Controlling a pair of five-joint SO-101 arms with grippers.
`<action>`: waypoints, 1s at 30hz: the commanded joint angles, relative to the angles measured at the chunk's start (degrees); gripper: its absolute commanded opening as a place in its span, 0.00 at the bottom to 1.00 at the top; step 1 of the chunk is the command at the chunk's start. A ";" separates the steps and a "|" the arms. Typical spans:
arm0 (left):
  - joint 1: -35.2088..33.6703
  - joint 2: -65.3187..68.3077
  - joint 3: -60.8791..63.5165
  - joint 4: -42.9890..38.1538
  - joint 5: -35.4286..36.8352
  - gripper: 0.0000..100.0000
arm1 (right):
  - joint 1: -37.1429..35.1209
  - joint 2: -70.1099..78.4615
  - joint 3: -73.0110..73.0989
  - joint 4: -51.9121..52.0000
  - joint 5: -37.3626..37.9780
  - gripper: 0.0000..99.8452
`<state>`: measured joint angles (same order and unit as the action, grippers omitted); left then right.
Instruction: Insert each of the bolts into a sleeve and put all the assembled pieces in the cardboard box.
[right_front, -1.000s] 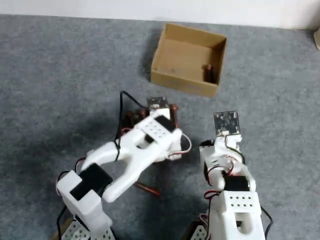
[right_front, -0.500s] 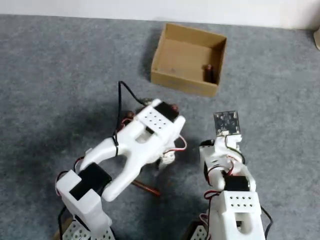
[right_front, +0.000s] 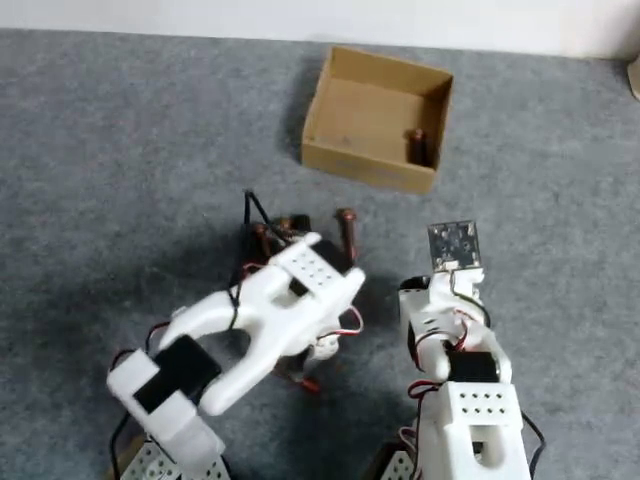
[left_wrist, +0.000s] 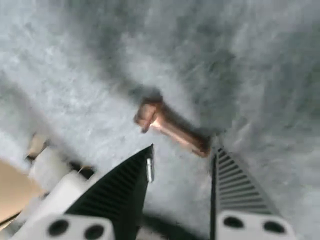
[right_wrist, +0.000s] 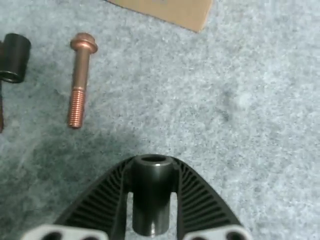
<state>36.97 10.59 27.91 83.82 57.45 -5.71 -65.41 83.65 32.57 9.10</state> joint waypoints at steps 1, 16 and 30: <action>1.10 0.13 2.95 -5.27 3.43 0.19 | 0.31 -0.66 -0.13 -1.54 0.70 0.01; 0.66 0.22 3.56 -10.55 3.78 0.19 | 0.31 -0.84 0.57 -1.71 0.70 0.01; 1.10 8.48 -1.80 -5.01 1.05 0.00 | 0.31 -0.75 0.84 -3.12 0.70 0.01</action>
<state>37.85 17.63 26.15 77.32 60.79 -5.71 -65.41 84.70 31.16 9.10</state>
